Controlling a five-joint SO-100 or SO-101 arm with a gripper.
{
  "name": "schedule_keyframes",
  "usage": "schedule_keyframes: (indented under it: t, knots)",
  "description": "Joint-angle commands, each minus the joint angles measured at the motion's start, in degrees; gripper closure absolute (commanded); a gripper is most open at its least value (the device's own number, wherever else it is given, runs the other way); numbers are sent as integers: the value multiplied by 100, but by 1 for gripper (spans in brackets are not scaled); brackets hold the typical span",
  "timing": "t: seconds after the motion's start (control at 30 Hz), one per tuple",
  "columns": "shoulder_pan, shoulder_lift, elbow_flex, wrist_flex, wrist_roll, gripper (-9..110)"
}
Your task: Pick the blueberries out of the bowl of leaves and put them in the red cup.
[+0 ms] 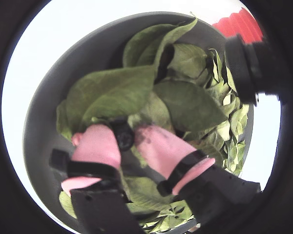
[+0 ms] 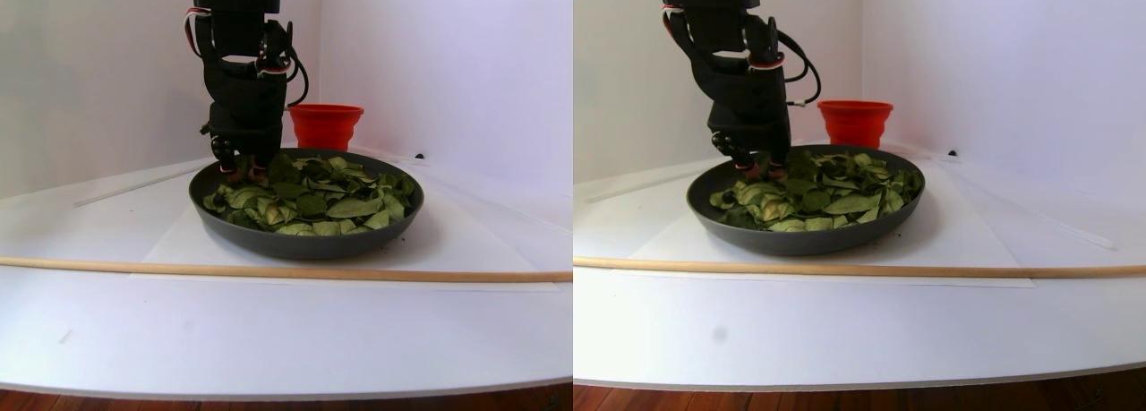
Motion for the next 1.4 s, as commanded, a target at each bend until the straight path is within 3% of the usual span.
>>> schedule_keyframes:
  t: [0.0,1.0,1.37]
  knots:
    - [88,589,35,53,-9,93]
    - [26,1468,290,237,62,93]
    - [62,1195,466,88,-141,85]
